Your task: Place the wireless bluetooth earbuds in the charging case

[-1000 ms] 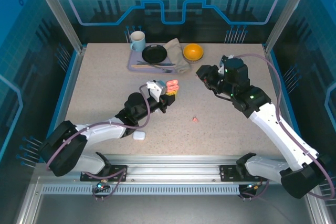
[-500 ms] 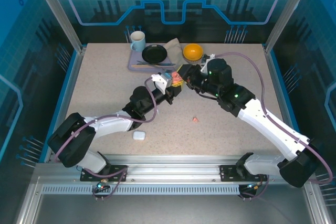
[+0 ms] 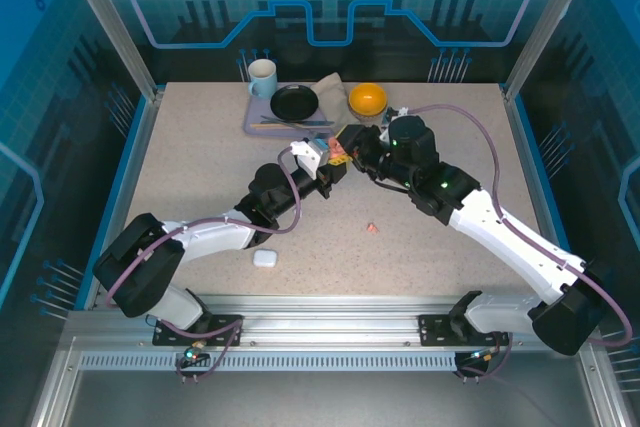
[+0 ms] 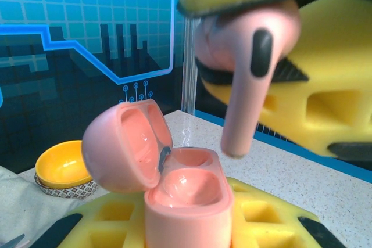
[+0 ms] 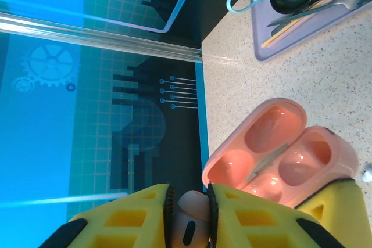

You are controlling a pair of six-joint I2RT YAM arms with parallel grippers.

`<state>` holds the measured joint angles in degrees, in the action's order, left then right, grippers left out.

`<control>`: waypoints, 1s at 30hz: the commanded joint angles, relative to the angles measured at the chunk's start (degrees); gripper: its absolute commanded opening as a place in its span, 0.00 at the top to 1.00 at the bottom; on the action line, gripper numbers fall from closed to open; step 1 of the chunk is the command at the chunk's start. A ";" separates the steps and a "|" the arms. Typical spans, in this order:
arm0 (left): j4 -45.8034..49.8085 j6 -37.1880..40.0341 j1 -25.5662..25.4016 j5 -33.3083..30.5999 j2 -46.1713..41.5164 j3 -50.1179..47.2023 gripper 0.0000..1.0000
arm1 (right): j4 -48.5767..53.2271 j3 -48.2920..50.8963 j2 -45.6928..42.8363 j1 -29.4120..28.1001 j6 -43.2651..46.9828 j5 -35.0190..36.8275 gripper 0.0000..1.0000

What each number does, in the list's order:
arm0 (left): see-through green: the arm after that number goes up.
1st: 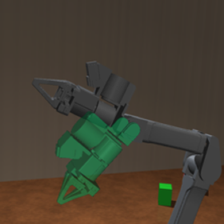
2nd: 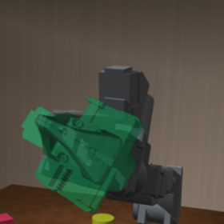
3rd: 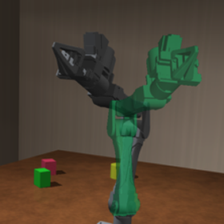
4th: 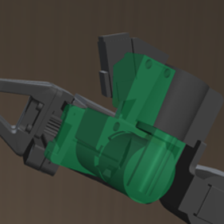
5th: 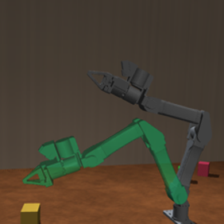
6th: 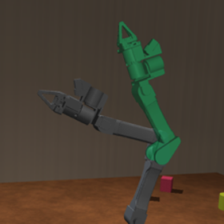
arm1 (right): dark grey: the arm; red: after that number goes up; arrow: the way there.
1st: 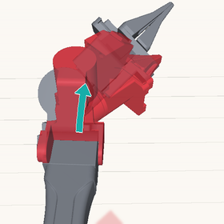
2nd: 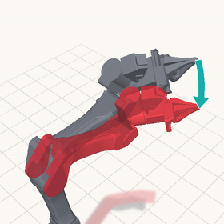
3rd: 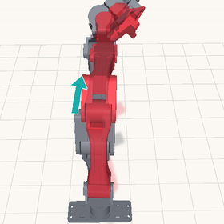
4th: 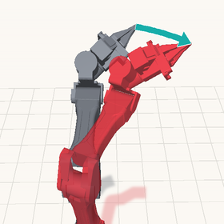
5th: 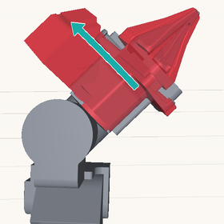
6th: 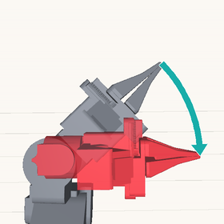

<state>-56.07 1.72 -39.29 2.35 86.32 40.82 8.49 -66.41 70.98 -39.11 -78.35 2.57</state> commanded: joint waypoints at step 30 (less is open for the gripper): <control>-2.95 1.61 -0.89 0.17 -2.79 2.44 1.00 | 14.83 -2.75 3.82 -6.04 -5.11 12.97 0.79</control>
<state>-54.28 2.11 -39.72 2.37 86.19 41.10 14.13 -68.03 73.45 -43.16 -81.58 12.08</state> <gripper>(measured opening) 0.230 0.216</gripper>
